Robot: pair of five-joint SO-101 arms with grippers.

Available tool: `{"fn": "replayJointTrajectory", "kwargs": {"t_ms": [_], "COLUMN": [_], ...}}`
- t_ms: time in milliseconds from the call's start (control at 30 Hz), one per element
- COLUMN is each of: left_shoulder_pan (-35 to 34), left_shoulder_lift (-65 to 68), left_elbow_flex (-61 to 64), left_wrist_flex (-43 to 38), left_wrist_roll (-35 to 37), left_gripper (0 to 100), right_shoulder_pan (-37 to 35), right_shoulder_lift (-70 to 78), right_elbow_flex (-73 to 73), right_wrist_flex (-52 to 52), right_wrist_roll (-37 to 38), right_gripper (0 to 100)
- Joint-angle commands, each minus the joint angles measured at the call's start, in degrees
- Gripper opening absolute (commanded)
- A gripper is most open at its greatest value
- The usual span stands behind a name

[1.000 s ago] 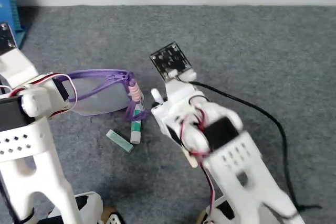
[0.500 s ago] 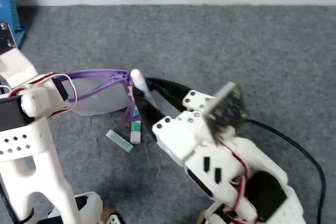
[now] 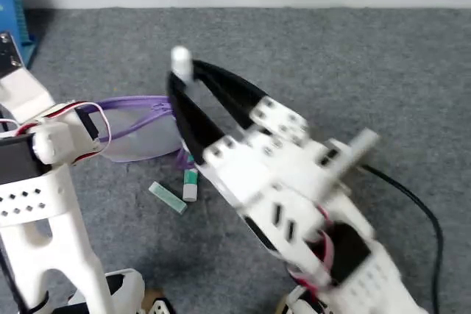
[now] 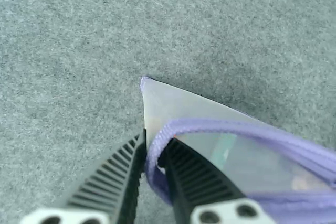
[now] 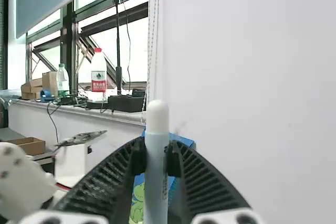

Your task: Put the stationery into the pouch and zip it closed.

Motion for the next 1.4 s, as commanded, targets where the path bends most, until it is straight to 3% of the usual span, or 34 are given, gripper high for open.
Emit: {"fn": "replayJointTrajectory", "kwargs": {"t_ms": [0,200,467,733,1000,1100,1167,1367], "left_shoulder_pan": [1.5,1.3,1.1,0.0,-0.2,-0.2,-0.2,-0.3], "left_shoulder_lift": [1.8,1.8,1.8,1.8,1.8,1.8,1.8,1.8], "left_elbow_flex": [0.7,0.7,0.7,0.7,0.7,0.7,0.7,0.6], "left_wrist_flex": [1.1,1.1,1.1,1.1,1.1,1.1,1.1,1.1], "left_wrist_roll": [1.1,1.1,1.1,1.0,1.0,1.0,1.0,1.2], "left_gripper": [1,1,1,1,1,1,1,1], "right_shoulder_pan": [-0.2,-0.2,-2.5,-3.8,-3.6,-3.8,-3.7,-2.5], "right_shoulder_lift": [5.5,16.6,27.6,32.4,32.3,30.7,27.4,10.7], "right_elbow_flex": [-0.4,-0.9,-0.1,9.8,19.8,20.7,20.5,13.5], "right_wrist_flex": [-12.8,-28.8,-37.8,-50.6,-51.4,-47.8,-41.1,-4.5], "right_wrist_roll": [-0.7,-0.7,-1.1,-0.7,2.0,8.8,9.1,0.4], "right_gripper": [0.8,0.8,0.8,0.8,1.8,12.2,21.5,25.6]}}
